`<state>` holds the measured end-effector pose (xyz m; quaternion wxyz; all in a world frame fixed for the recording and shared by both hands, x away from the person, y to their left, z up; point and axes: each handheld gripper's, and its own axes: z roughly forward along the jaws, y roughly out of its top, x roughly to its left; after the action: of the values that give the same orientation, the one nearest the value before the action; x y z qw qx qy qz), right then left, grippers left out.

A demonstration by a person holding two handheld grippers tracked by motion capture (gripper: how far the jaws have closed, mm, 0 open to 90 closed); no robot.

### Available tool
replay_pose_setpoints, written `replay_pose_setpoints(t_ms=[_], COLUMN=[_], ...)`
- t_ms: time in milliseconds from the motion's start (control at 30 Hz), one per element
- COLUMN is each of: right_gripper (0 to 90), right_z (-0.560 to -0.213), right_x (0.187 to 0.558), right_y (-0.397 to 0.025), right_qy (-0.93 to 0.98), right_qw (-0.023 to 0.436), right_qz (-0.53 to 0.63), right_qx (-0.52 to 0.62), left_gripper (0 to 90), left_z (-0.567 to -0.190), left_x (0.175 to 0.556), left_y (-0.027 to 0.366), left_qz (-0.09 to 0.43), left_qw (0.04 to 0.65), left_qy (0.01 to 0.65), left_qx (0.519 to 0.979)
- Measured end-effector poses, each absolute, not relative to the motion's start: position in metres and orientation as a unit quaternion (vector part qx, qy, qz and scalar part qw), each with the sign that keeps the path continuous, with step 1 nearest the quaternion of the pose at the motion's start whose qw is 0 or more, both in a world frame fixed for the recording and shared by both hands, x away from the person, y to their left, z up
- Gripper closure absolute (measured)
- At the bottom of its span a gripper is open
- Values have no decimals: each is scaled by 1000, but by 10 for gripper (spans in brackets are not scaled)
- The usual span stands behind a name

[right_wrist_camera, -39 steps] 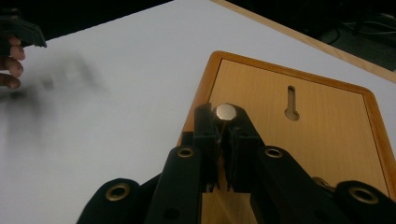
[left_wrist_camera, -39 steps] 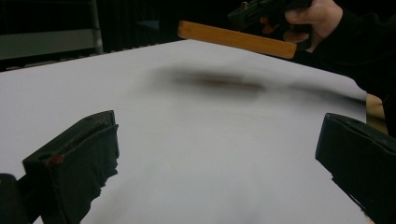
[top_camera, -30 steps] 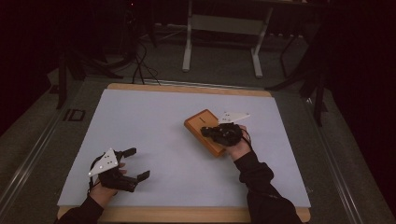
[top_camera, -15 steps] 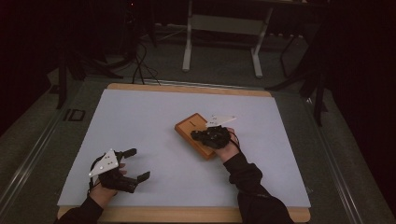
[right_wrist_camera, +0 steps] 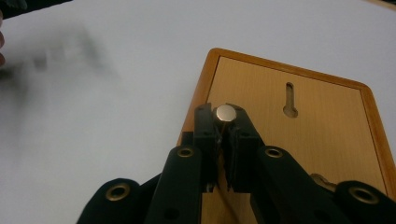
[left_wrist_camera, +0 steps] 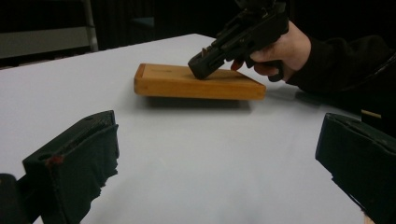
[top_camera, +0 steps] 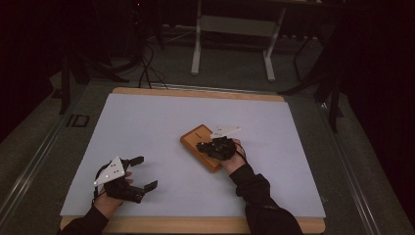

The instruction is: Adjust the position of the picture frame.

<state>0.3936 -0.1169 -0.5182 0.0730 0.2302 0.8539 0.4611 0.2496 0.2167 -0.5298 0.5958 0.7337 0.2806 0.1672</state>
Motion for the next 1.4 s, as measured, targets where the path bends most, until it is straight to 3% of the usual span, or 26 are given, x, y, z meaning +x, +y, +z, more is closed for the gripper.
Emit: replay_pose_setpoints(t_ms=[700, 867, 1267, 1400], right_gripper=[841, 771, 719, 778], right_z=[-534, -533, -512, -515], right_x=[383, 384, 381, 392], right_y=[-111, -114, -163, -184], right_qy=[862, 860, 847, 841], right_qw=[80, 64, 113, 140], right_qz=[450, 457, 465, 451], right_qx=[220, 219, 233, 263], left_gripper=[0, 0, 0, 0], left_z=[-531, -530, -531, -531], left_x=[250, 249, 250, 250], left_y=[215, 215, 214, 214], left_qz=[165, 165, 165, 166], left_qw=[592, 592, 590, 591], left_qy=[278, 277, 277, 277], left_qx=[739, 738, 740, 740])
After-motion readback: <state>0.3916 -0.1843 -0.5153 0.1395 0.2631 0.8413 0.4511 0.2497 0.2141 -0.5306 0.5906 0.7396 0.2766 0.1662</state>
